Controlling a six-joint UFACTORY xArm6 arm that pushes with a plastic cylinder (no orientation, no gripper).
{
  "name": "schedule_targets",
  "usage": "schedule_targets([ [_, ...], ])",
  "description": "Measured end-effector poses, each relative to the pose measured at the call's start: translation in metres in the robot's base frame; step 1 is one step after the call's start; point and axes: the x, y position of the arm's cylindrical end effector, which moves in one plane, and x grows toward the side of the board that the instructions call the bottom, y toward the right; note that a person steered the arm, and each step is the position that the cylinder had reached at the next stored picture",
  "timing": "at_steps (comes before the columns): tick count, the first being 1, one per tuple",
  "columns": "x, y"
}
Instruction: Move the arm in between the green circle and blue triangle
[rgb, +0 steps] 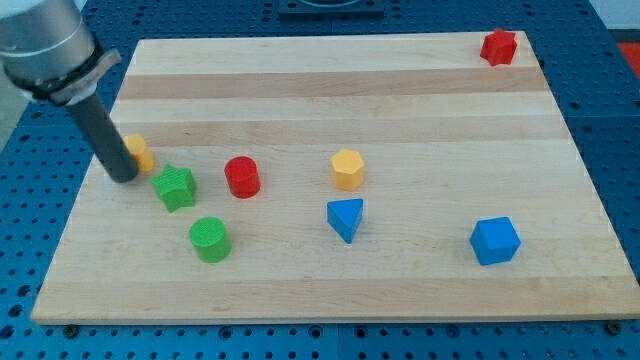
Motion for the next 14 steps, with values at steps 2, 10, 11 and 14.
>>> schedule_targets([
  [2, -0.020, 0.022],
  [10, 0.139, -0.043],
  [11, 0.181, -0.013],
  [14, 0.182, 0.094],
])
